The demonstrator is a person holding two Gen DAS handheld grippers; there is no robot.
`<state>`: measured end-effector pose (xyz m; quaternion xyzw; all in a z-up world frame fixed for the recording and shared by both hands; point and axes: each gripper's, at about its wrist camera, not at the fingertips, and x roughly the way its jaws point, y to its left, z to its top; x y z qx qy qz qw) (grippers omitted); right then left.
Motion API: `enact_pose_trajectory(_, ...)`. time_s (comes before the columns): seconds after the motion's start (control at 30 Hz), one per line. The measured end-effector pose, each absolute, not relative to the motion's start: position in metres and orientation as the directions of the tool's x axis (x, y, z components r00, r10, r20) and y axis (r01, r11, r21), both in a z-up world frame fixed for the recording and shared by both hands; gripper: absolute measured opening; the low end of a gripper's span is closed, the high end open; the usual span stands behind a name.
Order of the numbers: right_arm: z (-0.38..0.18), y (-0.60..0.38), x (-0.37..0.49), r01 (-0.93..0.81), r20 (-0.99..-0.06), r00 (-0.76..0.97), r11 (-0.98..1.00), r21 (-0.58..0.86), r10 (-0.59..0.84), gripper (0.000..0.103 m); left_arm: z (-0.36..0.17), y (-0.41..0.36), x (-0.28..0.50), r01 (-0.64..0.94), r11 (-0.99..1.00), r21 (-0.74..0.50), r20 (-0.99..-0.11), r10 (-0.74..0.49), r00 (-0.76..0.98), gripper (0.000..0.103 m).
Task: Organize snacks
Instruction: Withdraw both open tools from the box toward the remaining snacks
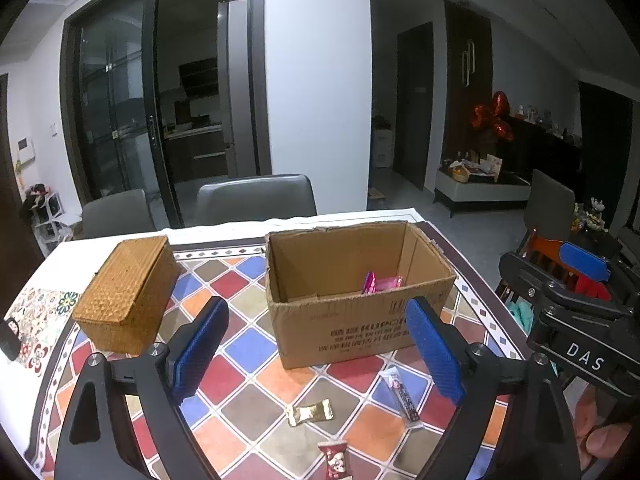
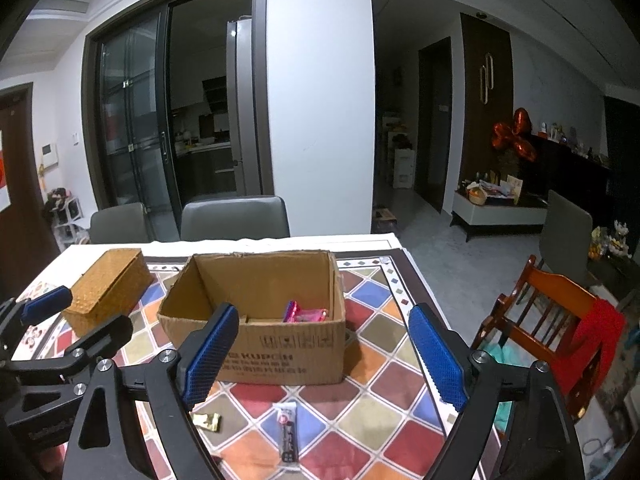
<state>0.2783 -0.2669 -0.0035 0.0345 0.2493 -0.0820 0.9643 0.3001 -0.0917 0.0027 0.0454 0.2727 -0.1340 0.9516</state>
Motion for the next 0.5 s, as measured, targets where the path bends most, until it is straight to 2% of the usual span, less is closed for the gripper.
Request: enact_pose_trajectory(0.5, -0.016, -0.264, 0.253, 0.172, -0.501, 0.854, 0.985, 0.012, -0.143, 0.088, -0.009, -0.087, 0.276, 0.253, 0.967, 0.012, -0.540, -0.206, 0.816, 0.093)
